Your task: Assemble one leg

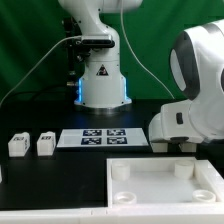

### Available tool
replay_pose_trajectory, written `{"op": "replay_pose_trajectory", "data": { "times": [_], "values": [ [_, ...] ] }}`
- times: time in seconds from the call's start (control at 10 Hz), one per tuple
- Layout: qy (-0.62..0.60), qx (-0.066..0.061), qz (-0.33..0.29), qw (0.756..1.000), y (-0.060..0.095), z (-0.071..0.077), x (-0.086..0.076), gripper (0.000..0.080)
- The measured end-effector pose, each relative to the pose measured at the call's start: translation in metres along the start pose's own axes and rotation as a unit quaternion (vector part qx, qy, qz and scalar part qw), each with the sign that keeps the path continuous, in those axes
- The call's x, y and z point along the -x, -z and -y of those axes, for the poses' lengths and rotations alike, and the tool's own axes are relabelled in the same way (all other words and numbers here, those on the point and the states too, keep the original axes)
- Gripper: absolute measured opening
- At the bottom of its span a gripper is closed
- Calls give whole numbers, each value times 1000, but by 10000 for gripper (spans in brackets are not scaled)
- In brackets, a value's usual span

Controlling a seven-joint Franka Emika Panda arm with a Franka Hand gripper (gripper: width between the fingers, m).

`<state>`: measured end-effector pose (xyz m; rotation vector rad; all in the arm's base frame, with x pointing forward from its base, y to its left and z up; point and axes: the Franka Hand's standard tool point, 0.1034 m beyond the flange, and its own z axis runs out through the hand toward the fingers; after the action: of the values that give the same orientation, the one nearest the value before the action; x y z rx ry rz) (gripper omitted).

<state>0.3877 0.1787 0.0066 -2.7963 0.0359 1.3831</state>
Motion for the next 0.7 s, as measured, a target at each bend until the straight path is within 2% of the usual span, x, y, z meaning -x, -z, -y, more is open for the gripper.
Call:
{"op": "replay_pose_trajectory", "data": {
  "times": [0.1,0.2,0.7],
  "values": [
    [0,0,0,1000,0,0,0,383],
    [0,0,0,1000,0,0,0,291],
    [0,0,0,1000,0,0,0,292]
  ]
}}
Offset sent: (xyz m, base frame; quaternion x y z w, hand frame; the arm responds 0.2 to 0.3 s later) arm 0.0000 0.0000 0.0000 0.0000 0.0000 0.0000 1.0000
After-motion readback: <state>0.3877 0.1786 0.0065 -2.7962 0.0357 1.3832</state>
